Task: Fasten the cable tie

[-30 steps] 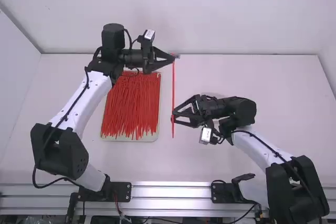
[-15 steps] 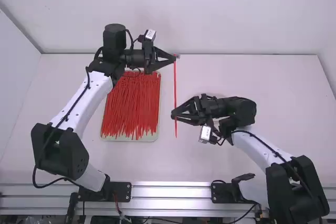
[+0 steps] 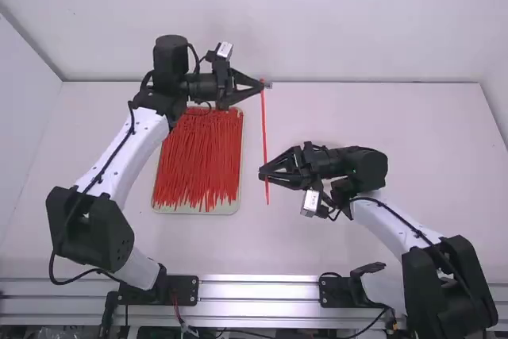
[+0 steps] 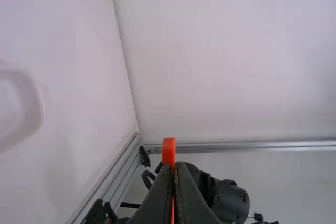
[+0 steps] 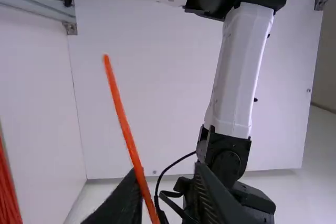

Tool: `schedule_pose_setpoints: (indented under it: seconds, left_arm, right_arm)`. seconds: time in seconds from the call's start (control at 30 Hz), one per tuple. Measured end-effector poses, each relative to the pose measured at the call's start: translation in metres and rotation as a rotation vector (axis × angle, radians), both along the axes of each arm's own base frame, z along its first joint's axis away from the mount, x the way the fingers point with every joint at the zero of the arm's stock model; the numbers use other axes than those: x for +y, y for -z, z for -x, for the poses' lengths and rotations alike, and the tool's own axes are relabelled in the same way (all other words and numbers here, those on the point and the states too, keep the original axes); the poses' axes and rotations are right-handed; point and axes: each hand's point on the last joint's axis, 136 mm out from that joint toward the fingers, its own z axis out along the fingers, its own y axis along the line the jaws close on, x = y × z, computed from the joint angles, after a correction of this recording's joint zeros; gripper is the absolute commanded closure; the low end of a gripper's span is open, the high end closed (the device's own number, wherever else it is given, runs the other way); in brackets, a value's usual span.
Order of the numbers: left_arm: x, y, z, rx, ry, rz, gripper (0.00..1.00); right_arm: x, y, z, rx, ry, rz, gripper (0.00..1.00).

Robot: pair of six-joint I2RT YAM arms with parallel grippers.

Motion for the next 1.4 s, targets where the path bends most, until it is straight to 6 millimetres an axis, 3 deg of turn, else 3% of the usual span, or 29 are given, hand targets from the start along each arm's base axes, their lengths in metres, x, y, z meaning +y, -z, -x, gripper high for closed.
schedule_pose_setpoints:
  seconds: [0.23,0.67,0.77,1.03,1.13,1.4]
  left_arm:
    - [0.002,0.001,-0.001,-0.004,-0.003,-0.004,0.98]
    - [0.002,0.004,0.002,-0.029,0.011,-0.017,0.98]
    - [0.002,0.005,0.002,-0.036,0.013,-0.022,0.98]
    - [0.002,0.009,0.004,-0.058,0.021,-0.037,0.98]
    - [0.002,0.010,0.004,-0.067,0.022,-0.039,0.98]
    - [0.002,0.009,0.007,-0.091,0.044,-0.038,0.98]
  right_arm:
    - [0.000,0.000,0.000,0.019,-0.001,0.004,1.00]
    - [-0.001,0.001,-0.002,0.122,-0.004,0.029,1.00]
    - [-0.003,0.001,-0.004,0.199,-0.001,0.047,1.00]
    - [-0.003,-0.006,-0.020,0.776,0.019,0.090,1.00]
    - [-0.002,-0.004,-0.026,0.884,0.029,0.095,1.00]
    - [-0.001,0.015,-0.020,0.863,0.001,0.175,1.00]
